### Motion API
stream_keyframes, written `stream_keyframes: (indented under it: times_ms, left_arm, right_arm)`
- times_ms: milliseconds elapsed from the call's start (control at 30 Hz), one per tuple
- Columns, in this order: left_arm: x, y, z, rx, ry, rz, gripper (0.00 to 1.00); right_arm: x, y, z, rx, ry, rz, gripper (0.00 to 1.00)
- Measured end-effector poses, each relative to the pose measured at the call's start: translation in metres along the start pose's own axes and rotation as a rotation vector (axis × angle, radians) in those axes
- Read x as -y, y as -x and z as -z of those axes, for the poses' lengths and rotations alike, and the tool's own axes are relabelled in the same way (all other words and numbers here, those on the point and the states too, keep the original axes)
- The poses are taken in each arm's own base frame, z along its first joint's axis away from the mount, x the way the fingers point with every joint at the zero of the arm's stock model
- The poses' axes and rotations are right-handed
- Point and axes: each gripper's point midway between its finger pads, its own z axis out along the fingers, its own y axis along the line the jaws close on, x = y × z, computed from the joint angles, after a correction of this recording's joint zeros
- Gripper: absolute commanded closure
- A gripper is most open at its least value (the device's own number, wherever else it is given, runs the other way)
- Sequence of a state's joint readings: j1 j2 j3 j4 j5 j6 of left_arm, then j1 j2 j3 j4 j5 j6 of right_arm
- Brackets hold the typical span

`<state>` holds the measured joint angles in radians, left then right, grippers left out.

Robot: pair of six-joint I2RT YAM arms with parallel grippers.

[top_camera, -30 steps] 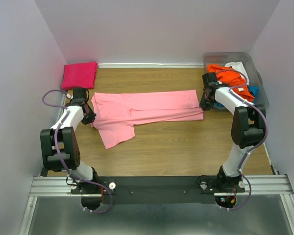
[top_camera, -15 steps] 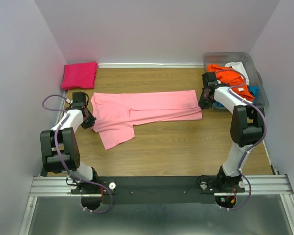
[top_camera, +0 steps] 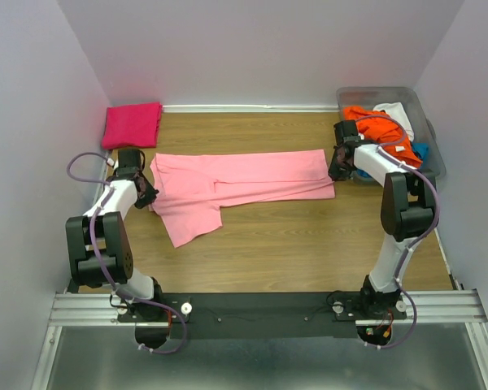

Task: Fold and stack the t-shirts
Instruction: Fold the tshirt

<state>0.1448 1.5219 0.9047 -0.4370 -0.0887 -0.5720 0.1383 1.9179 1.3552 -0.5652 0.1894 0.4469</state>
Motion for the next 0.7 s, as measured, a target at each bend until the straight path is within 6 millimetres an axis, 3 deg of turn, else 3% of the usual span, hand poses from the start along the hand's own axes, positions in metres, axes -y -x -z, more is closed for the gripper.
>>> stream_keyframes:
  times_ms: [133,267,400,467,600,700]
  left_arm:
    - [0.007,0.015,0.003,0.04,-0.019,0.005,0.39]
    - [0.009,0.023,0.006,0.069,-0.031,0.009,0.18]
    - [0.013,0.032,0.02,0.113,-0.054,0.011,0.13]
    - [0.013,0.037,0.03,0.141,-0.059,0.013,0.13]
    - [0.01,0.037,0.055,0.192,-0.075,0.011,0.13]
    - [0.003,0.011,0.062,0.168,-0.08,-0.008,0.15]
  right_arm:
    - [0.0,0.002,0.0,0.007,0.004,0.018,0.71]
    - [-0.004,0.004,0.005,0.02,0.02,0.049,0.55]
    - [-0.018,0.012,0.027,0.069,0.066,0.081,0.39]
    - [-0.031,0.016,0.044,0.104,0.104,0.097,0.37]
    - [-0.075,0.013,0.089,0.174,0.239,0.168,0.38]
    - [-0.123,-0.013,0.115,0.181,0.389,0.239,0.41]
